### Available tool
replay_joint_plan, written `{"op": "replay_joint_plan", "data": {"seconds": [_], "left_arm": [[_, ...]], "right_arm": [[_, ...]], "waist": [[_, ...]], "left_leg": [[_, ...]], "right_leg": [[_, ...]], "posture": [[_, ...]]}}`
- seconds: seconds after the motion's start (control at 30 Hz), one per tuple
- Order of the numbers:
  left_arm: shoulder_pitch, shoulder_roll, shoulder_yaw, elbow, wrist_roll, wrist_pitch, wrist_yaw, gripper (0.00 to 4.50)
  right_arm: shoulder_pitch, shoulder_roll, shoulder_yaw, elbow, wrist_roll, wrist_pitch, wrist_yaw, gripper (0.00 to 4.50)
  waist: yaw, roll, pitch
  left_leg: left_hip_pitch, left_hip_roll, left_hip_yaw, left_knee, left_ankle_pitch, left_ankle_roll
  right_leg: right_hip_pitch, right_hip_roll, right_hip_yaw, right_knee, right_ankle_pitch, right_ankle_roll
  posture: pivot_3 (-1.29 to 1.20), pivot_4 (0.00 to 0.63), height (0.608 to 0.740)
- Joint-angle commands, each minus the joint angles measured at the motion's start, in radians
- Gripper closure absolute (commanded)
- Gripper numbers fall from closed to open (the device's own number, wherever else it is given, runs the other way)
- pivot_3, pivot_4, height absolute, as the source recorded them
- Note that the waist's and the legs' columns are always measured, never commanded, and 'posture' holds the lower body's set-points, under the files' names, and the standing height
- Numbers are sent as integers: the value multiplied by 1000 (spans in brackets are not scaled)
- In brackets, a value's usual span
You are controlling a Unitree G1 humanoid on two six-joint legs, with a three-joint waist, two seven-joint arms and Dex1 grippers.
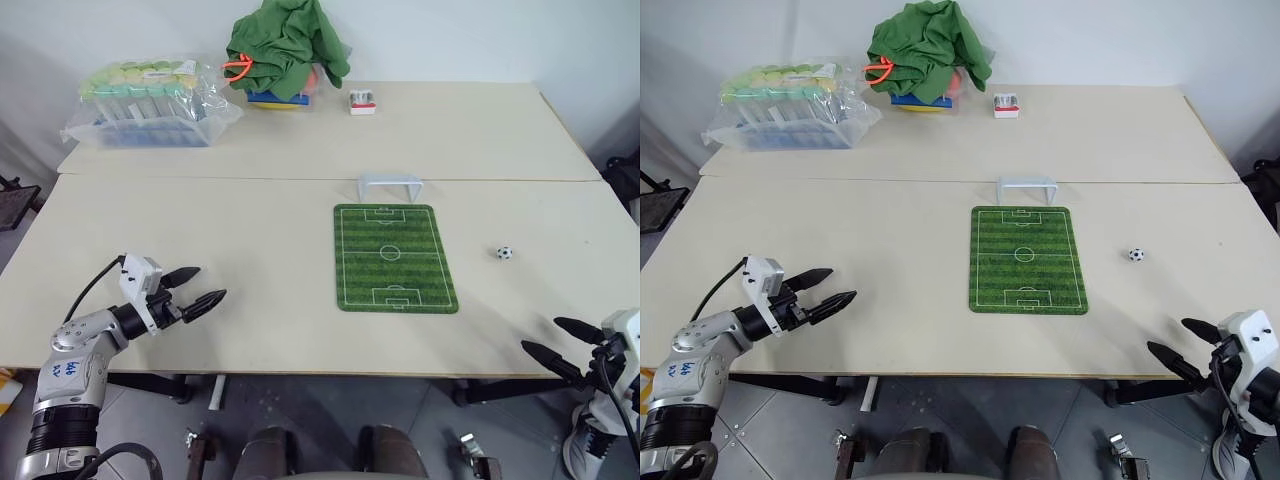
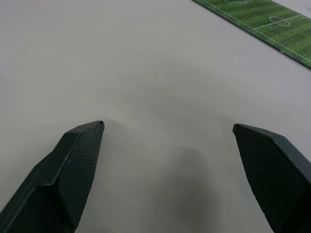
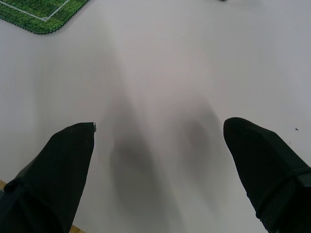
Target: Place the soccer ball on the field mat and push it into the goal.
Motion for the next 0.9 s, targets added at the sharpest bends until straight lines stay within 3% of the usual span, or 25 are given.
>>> {"op": "replay_joint_plan", "data": {"seconds": [0.03, 0.27, 0.6, 0.77, 0.9], "left_arm": [[17, 7, -14, -31, 19, -33, -14, 0], [-29, 0, 2, -45, -35, 46, 4, 0], [-107, -55, -51, -111, -50, 54, -14, 0], [-153, -112, -95, -110, -42, 26, -22, 0], [-153, -142, -125, -126, -36, 8, -30, 0]], "right_arm": [[3, 8, -40, -32, 25, 3, -7, 58], [-7, 22, -56, -107, 54, 55, -62, 58], [-273, 21, 28, -83, 26, 143, -227, 58], [-470, 25, 146, 106, -36, 114, -192, 58], [-643, 37, 222, 375, -119, 27, -188, 58]], "waist": [[0, 0, 0], [1, 0, 0], [0, -1, 1], [0, -2, 2], [-3, -2, 2]], "left_leg": [[0, 0, 0, 0, 0, 0], [0, 0, 0, 1, 0, 0], [0, -2, 0, 2, 0, 0], [-2, -5, -1, 2, 0, 0], [-2, -5, -1, 2, 0, 0]], "right_leg": [[0, 0, 0, 0, 0, 0], [0, 0, 0, 1, 0, 0], [-1, 0, 0, 1, 0, 0], [-1, 0, -1, 1, 0, 0], [-1, 0, -1, 1, 0, 0]], "posture": [[0, 150, 740], [0, 150, 740], [0, 150, 740], [0, 150, 740], [0, 150, 740]]}}
